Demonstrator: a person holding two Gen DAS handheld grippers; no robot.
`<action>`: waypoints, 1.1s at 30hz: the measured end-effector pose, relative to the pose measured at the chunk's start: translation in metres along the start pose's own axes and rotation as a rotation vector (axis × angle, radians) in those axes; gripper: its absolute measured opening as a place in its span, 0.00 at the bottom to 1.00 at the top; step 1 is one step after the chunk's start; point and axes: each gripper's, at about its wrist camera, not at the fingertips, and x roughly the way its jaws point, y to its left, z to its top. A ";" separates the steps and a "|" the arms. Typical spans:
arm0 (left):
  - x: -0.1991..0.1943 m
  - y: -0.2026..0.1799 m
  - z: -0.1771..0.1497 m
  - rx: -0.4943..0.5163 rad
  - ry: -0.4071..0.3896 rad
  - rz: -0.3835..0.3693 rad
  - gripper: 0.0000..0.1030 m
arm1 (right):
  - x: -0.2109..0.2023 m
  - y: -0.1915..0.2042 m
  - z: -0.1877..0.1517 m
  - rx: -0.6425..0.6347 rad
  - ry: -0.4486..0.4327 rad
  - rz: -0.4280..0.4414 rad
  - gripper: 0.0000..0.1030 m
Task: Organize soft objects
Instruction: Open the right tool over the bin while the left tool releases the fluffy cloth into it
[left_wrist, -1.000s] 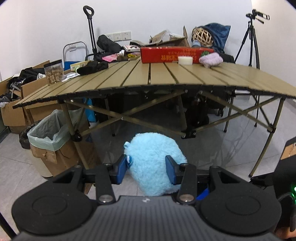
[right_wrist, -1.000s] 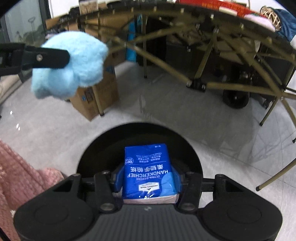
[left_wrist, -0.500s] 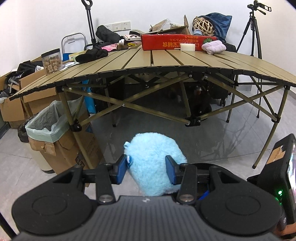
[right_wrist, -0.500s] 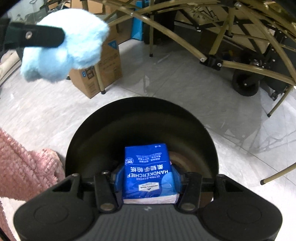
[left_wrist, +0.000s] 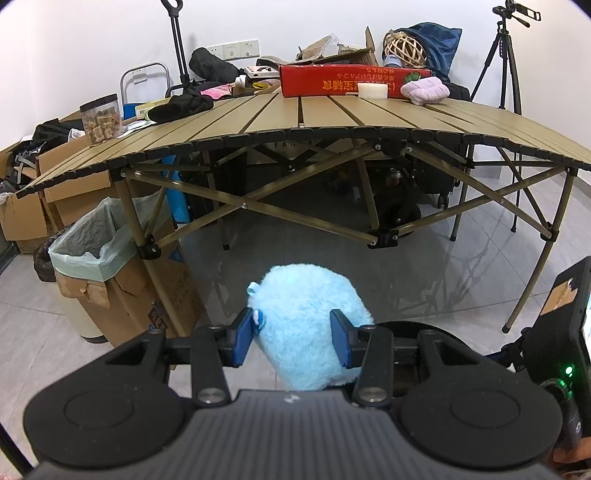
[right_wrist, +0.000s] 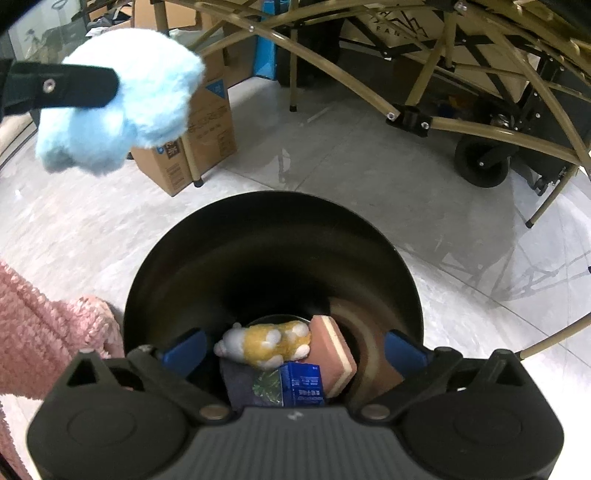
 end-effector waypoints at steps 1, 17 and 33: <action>0.000 0.000 0.000 0.001 0.003 -0.002 0.43 | -0.001 0.000 0.000 0.002 -0.001 -0.003 1.00; 0.025 -0.030 -0.011 0.049 0.110 -0.074 0.43 | -0.033 -0.041 -0.009 0.104 -0.012 -0.094 1.00; 0.076 -0.075 -0.040 0.162 0.268 -0.124 0.44 | -0.030 -0.067 -0.021 0.102 0.063 -0.168 1.00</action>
